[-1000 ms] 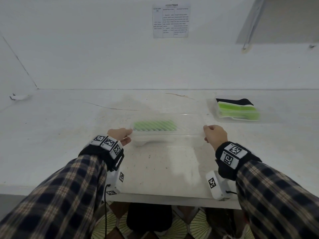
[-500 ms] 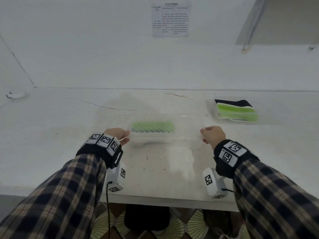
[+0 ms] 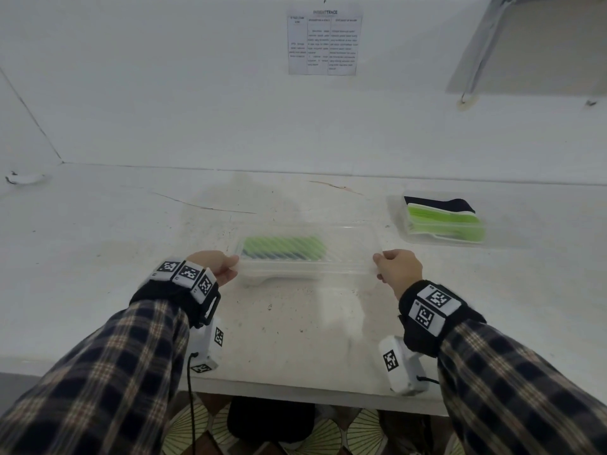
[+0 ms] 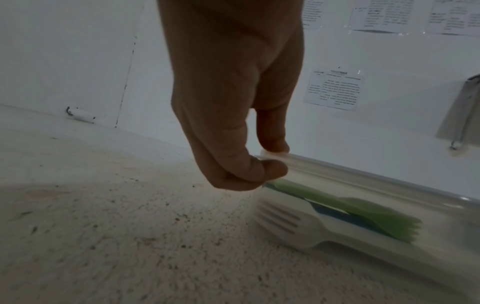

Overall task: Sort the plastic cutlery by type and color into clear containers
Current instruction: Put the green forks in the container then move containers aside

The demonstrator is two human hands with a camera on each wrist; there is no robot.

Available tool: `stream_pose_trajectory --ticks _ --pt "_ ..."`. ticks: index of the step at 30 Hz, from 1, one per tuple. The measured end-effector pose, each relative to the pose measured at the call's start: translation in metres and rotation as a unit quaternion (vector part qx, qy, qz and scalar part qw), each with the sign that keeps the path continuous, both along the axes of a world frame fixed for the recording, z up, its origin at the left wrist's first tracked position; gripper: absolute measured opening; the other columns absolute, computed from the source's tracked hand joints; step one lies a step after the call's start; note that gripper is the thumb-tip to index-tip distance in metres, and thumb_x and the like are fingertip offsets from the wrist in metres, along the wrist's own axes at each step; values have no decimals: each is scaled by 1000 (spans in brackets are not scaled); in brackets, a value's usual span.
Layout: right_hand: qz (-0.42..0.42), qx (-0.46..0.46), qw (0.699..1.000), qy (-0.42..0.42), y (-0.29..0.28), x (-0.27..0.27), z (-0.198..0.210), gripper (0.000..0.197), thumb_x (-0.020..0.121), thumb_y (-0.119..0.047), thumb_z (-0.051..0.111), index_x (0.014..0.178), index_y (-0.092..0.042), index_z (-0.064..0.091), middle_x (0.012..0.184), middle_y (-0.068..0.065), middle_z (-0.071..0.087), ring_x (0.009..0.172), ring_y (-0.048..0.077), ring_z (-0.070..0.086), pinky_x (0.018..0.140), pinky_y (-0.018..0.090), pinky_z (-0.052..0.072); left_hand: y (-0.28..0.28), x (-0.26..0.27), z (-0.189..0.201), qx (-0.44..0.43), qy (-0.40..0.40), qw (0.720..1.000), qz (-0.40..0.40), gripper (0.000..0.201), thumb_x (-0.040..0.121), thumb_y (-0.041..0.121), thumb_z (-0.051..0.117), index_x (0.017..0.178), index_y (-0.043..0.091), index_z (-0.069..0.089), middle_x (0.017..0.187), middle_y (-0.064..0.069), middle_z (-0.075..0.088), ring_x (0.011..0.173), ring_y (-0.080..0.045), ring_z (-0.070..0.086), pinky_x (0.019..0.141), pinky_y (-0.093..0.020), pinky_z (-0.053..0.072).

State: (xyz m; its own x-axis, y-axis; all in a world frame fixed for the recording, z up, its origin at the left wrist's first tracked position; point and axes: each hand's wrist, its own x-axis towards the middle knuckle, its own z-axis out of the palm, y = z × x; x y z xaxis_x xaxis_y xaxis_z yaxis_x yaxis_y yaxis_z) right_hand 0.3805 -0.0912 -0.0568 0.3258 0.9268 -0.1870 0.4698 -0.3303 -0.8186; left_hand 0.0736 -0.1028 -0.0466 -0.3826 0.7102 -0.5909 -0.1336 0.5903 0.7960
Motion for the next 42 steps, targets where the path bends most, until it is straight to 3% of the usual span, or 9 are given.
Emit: stream_pose_trajectory --ticks 6,11,17,20,26,30,35,39,42 --pt "30 -11 998 -52 4 0 0 32 95 -18 46 116 2 58 107 19 65 104 30 59 88 31 45 1 2 2 7 39 999 26 17 86 -4 62 74 2 51 77 -13 55 64 -17 53 37 -20 49" --pt "108 6 984 -139 3 -6 4 40 97 -9 33 135 3 37 134 21 40 121 33 43 96 33 35 9 10 11 -13 198 977 -79 21 87 2 52 107 -4 57 104 -17 54 81 -26 54 57 -27 38" --pt "127 3 977 -172 33 -8 10 43 100 -12 30 143 -6 32 139 23 34 123 35 43 101 33 33 37 5 7 26 264 954 -140 7 94 11 49 93 4 48 98 -12 46 90 -21 43 76 -30 40" --pt "127 8 974 -186 47 -10 6 42 101 -14 28 142 -7 35 138 22 36 121 35 45 101 34 34 55 -1 2 45 280 943 -172 30 96 17 45 96 -7 62 90 -19 55 84 -26 51 75 -32 40" --pt "116 19 972 -203 65 -13 -5 40 102 -17 27 136 -3 43 132 21 43 122 33 44 101 34 34 78 0 -4 38 336 919 -204 43 101 22 33 110 -11 58 113 -29 59 104 -40 57 85 -36 43" --pt "70 -1 982 -176 79 -10 -5 41 102 -22 27 110 9 53 116 26 55 111 36 49 91 35 37 87 -3 -6 14 290 939 -184 35 99 22 38 75 1 54 89 -20 52 85 -30 52 77 -34 41" --pt "52 -3 987 -151 88 -9 -7 35 99 -25 39 101 5 57 105 21 61 107 36 54 88 35 40 99 -15 -11 -10 233 957 -170 25 95 21 49 97 -3 57 106 -26 61 98 -34 60 91 -40 51" --pt "35 17 991 -130 88 -9 -11 26 98 -25 44 82 -5 50 84 11 53 100 34 56 74 26 34 94 -13 -7 6 216 965 -147 30 94 20 51 69 4 49 87 -21 56 86 -29 55 85 -41 50" --pt "45 21 991 -128 86 -10 -10 26 98 -22 43 87 -1 54 88 17 56 94 32 54 73 24 31 89 -11 0 -21 244 956 -161 20 97 18 44 98 1 53 93 -16 62 91 -28 59 78 -30 48"
